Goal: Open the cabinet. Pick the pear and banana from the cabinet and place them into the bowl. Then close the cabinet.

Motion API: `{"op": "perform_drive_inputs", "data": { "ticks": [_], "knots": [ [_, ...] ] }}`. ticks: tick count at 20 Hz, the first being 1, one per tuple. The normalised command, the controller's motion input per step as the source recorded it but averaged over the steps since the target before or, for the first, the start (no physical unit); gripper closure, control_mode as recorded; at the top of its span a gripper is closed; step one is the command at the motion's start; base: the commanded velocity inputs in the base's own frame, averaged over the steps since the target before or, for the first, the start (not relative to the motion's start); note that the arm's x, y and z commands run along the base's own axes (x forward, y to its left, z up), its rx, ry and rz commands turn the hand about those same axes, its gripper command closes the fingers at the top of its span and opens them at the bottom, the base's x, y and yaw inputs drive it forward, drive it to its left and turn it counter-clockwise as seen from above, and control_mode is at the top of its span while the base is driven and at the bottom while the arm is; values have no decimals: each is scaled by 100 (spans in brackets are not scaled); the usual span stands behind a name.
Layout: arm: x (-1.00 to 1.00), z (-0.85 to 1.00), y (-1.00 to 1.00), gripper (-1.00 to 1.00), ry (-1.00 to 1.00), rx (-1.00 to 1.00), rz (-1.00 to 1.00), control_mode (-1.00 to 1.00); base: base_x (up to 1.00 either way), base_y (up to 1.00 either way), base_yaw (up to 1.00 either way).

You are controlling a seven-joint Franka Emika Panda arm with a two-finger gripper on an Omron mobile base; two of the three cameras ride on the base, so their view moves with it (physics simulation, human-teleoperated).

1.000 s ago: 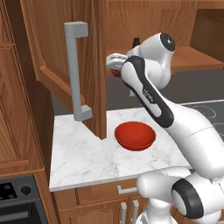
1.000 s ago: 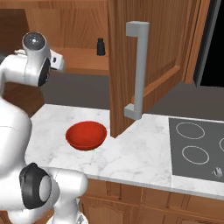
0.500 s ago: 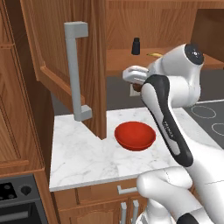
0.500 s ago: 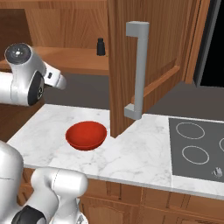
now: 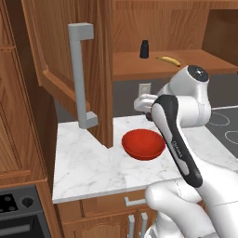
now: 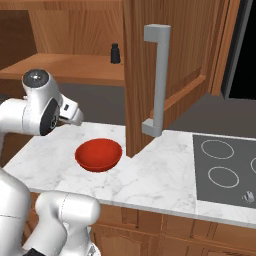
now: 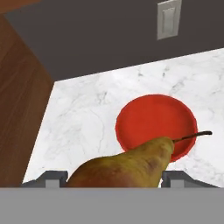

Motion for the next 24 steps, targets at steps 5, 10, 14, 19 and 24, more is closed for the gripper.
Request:
{"op": "perform_drive_inputs", "data": {
  "ticks": [5,10,14,19,24],
  "knots": [
    [-4,-89,-22,100,24,-5,0,-100,0,0,0],
    [23,-34,-5,100,7,0,0,-100,0,0,0],
    [50,-21,0,100,3,0,0,-100,0,0,0],
    [74,-23,-2,100,10,0,0,-100,0,0,0],
    [76,-39,-8,100,11,0,0,-100,0,0,0]
  ]
}}
